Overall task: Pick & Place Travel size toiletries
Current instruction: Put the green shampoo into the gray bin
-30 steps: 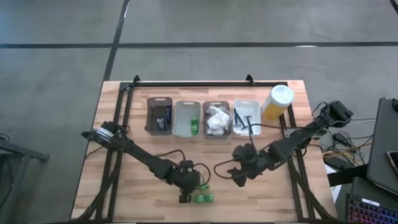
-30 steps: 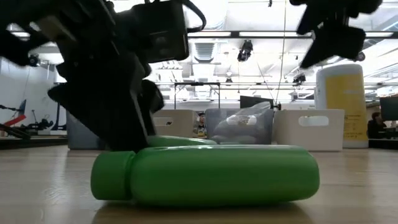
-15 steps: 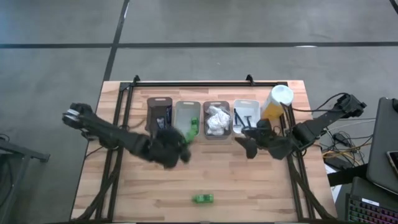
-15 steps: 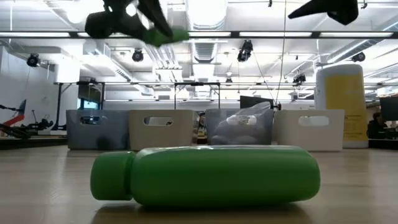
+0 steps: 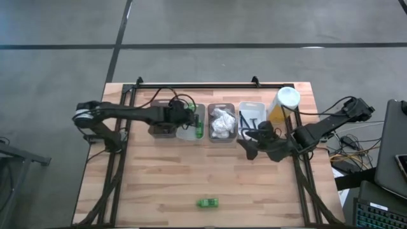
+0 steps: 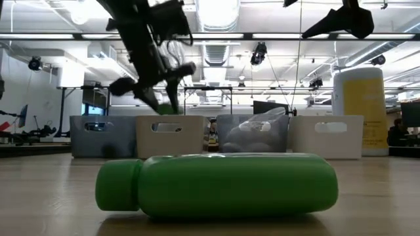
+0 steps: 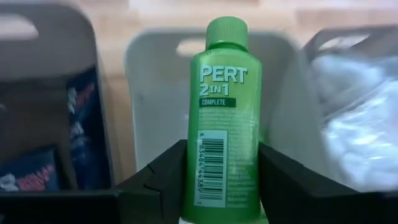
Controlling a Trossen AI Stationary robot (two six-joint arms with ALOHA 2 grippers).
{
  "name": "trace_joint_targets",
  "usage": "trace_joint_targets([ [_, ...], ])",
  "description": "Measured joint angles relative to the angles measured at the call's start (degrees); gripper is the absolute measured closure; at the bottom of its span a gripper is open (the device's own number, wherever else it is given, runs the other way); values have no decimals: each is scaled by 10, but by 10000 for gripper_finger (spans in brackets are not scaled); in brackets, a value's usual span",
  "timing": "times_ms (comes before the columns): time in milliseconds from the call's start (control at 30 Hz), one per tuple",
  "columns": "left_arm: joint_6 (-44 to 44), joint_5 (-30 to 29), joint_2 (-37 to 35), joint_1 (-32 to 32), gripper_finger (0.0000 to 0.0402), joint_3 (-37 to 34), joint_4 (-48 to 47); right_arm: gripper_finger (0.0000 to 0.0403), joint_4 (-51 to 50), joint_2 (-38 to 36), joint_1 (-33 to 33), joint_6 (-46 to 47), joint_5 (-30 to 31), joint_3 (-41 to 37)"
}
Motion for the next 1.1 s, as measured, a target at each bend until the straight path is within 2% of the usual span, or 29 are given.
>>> trace_joint_targets([
  [233,-18,39,21,-1,198,-11,68,67,-1,-2,0,-10,-5,0],
  [400,-16,43,6,-5,173,-11,58,60,-1,-3,0,-24,-5,0],
  [500,32,53,-22,-19,162,-12,72,58,-1,-3,0,-36,-6,0],
  [600,195,102,-61,-61,160,-11,130,58,-2,-3,0,-59,-33,0],
  [667,305,174,-84,-99,162,-11,162,61,-2,-3,0,-78,-58,0],
  [733,361,227,-95,-142,164,-11,180,67,-1,-3,0,-92,-82,-1],
  [933,379,237,-70,-265,165,-11,180,86,-2,-3,0,-132,-139,-6],
  [1100,382,234,-13,-331,165,-12,177,97,0,25,1,-183,-264,-7],
])
